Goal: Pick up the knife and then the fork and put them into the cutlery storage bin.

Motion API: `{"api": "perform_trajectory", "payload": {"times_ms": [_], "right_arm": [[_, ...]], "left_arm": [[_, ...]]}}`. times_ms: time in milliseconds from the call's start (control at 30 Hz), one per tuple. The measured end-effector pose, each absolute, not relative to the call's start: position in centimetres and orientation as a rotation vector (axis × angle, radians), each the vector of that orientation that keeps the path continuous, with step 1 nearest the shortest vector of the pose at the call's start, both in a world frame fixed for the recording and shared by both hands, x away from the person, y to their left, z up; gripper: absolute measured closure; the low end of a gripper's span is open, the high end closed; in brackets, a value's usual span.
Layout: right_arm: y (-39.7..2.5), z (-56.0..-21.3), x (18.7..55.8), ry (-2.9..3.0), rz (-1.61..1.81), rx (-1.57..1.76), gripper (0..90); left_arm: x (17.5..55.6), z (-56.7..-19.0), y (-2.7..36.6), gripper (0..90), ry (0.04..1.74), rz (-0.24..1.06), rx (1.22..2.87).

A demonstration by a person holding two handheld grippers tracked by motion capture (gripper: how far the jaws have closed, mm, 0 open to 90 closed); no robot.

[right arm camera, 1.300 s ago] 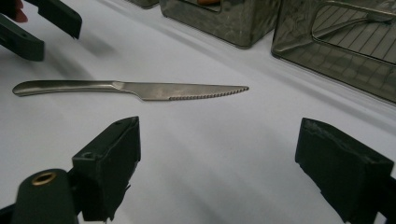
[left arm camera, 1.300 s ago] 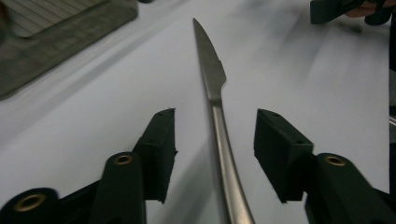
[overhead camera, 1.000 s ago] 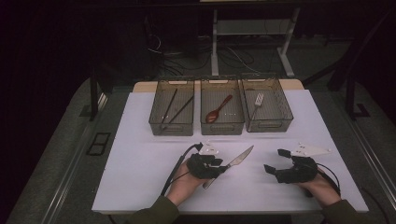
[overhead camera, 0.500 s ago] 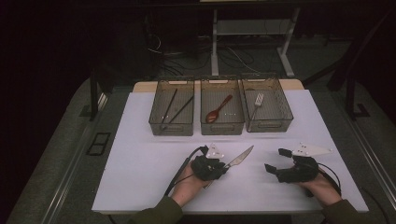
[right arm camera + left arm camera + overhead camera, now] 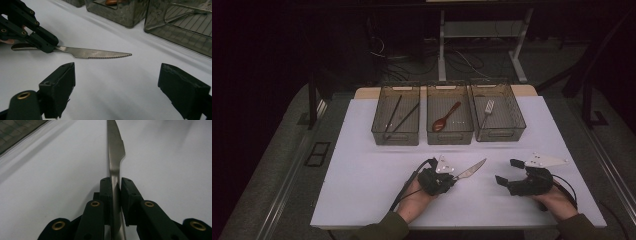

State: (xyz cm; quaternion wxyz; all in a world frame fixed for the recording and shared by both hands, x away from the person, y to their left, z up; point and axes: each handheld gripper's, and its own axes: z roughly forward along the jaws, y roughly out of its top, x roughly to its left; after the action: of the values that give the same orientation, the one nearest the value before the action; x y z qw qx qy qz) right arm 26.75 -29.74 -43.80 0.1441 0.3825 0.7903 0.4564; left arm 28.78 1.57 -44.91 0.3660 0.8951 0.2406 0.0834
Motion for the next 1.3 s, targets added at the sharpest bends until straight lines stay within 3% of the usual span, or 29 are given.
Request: {"api": "perform_trajectory", "payload": {"times_ms": [300, 933, 1300], "right_arm": [[-29.9, -43.7, 26.8, 2.269, 1.326, 1.110, 13.7], [-29.9, -43.5, 26.8, 2.265, 1.350, 1.104, 13.7], [-29.8, -42.5, 27.4, 2.257, 1.423, 1.157, 13.7]], "left_arm": [[28.9, -44.6, 2.1, 79.2, 0.637, 0.211, 2.264], [28.7, -39.9, 5.0, 79.6, 0.655, 0.242, 2.011], [28.3, -39.2, 5.6, 79.6, 0.646, 0.260, 1.985]]}}
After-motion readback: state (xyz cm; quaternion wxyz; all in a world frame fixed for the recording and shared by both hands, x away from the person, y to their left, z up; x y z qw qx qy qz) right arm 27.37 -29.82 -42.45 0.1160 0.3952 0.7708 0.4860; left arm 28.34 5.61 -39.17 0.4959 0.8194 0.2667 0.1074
